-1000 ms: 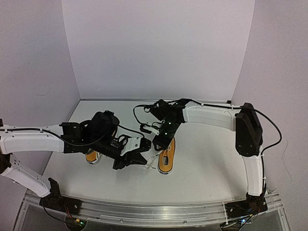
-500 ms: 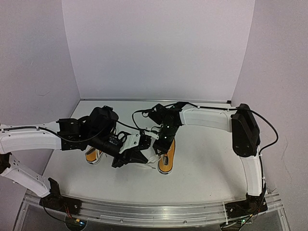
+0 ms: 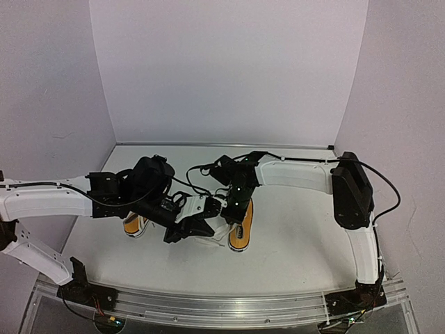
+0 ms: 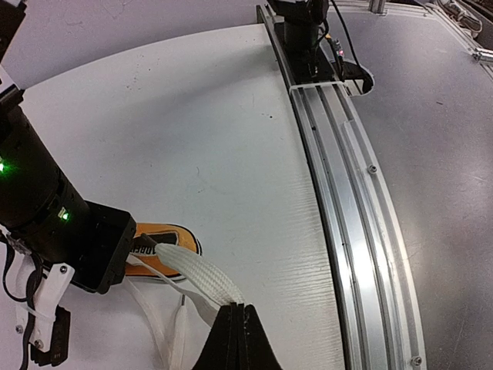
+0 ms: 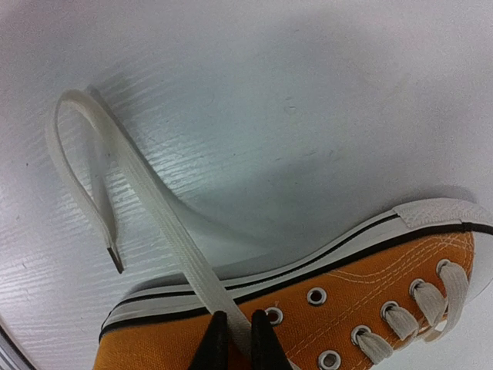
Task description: Tie the shoes
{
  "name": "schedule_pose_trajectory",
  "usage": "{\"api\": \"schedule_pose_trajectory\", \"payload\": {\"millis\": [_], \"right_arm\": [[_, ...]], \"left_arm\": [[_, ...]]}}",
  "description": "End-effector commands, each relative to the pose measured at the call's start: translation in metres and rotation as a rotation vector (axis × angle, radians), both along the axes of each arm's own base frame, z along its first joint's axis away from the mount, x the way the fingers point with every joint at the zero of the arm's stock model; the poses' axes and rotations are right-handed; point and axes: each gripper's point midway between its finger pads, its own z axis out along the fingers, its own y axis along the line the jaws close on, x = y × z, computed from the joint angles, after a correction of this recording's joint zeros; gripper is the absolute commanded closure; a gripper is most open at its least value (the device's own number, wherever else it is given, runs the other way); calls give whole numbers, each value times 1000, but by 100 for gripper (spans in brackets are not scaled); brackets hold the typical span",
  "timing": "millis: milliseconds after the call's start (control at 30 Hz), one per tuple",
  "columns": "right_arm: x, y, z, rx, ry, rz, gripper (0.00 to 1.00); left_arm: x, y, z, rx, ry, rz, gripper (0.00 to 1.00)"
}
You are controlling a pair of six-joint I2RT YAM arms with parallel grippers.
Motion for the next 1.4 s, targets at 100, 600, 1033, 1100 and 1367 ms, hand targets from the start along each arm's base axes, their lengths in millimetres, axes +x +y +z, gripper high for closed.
{"api": "schedule_pose_trajectory", "payload": {"millis": [100,600,1033,1100,1367], "right_arm": [[1,1,22,25,-36,-2,100],[10,-1,62,124,-109,-41,100],[14,-9,78,223,-113,-90,100],[14,-9,83,253,-120,-99,100],[11,-10,92,333,-127,-114,100]], "left_arm": [[12,-2,-5,-22,-27,69,100],[40,13,-59,83,9,211,100],[102,11,-60,4,-57,364,100],[112,6,-60,-18,-64,384,100],[147,-21,-68,-72,-77,447,100]]}}
